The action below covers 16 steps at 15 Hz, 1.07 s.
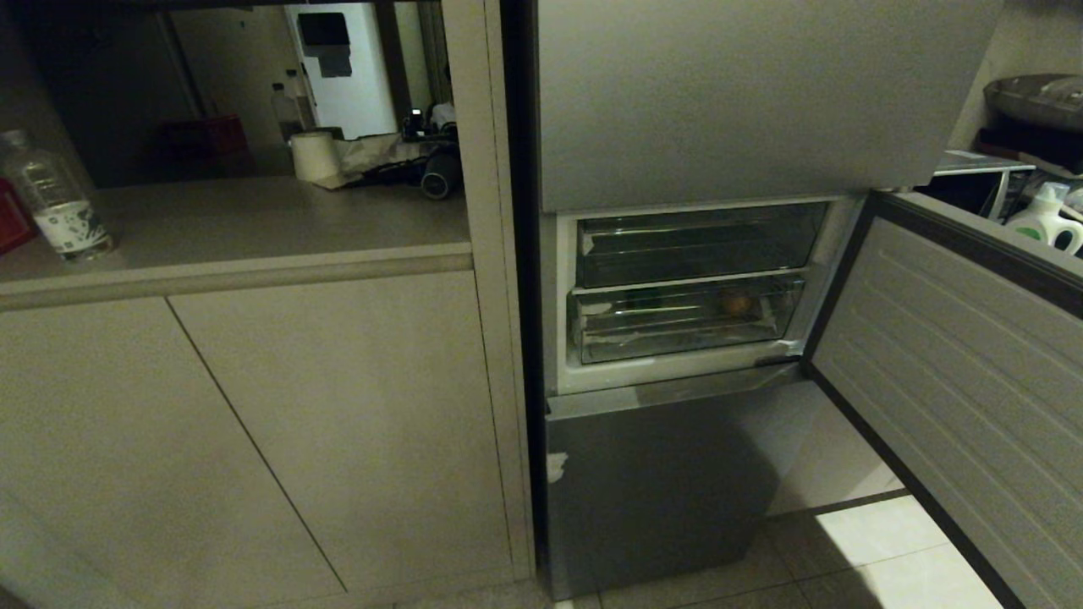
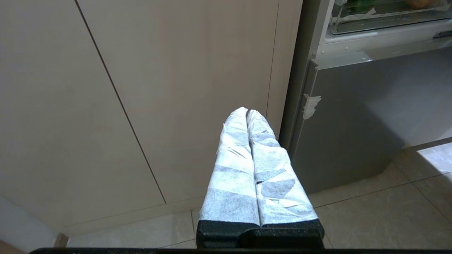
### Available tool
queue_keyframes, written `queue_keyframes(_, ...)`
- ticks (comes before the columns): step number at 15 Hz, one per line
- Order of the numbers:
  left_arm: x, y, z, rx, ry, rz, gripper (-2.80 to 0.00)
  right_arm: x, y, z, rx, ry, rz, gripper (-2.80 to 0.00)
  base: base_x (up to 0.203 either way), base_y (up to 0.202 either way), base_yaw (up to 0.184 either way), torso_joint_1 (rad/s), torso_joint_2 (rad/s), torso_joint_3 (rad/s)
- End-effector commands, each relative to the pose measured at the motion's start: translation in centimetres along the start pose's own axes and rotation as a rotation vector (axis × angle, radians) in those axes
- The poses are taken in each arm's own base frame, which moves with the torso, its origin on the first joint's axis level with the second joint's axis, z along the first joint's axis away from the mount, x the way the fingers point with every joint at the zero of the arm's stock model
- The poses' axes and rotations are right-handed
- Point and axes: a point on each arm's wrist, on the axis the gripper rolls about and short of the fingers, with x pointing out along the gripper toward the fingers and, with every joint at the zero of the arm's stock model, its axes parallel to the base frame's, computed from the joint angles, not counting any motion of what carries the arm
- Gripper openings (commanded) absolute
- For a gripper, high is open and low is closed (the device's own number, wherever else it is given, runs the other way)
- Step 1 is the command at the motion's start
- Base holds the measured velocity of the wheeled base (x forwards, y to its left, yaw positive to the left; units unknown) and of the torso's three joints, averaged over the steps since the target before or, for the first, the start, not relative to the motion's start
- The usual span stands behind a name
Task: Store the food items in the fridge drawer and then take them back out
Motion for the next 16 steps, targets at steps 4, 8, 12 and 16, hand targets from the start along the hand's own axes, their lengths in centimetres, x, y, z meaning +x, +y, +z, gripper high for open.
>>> queue_keyframes(4, 0.0, 0.0, 0.0, 0.000, 0.001, 0.001, -2.80, 1.4, -1.9, -2.1, 0.179, 0.188, -0.013, -2.80, 0.000, 0.000, 0.000, 0.000, 0.00, 0.000)
queue_keyframes(8, 0.0, 0.0, 0.0, 0.000, -0.001, 0.001, -2.80, 0.2, -2.3, -4.3, 0.274, 0.341, 0.098, -2.80, 0.000, 0.000, 0.000, 0.000, 0.00, 0.000)
queue_keyframes(12, 0.0, 0.0, 0.0, 0.000, 0.001, 0.001, -2.80, -1.1, -2.1, -5.5, 0.336, 0.447, 0.207, -2.80, 0.000, 0.000, 0.000, 0.000, 0.00, 0.000)
queue_keyframes(16, 0.0, 0.0, 0.0, 0.000, 0.000, 0.001, -2.80, -1.6, -1.3, -5.6, 0.399, 0.540, 0.328, -2.80, 0.000, 0.000, 0.000, 0.000, 0.00, 0.000)
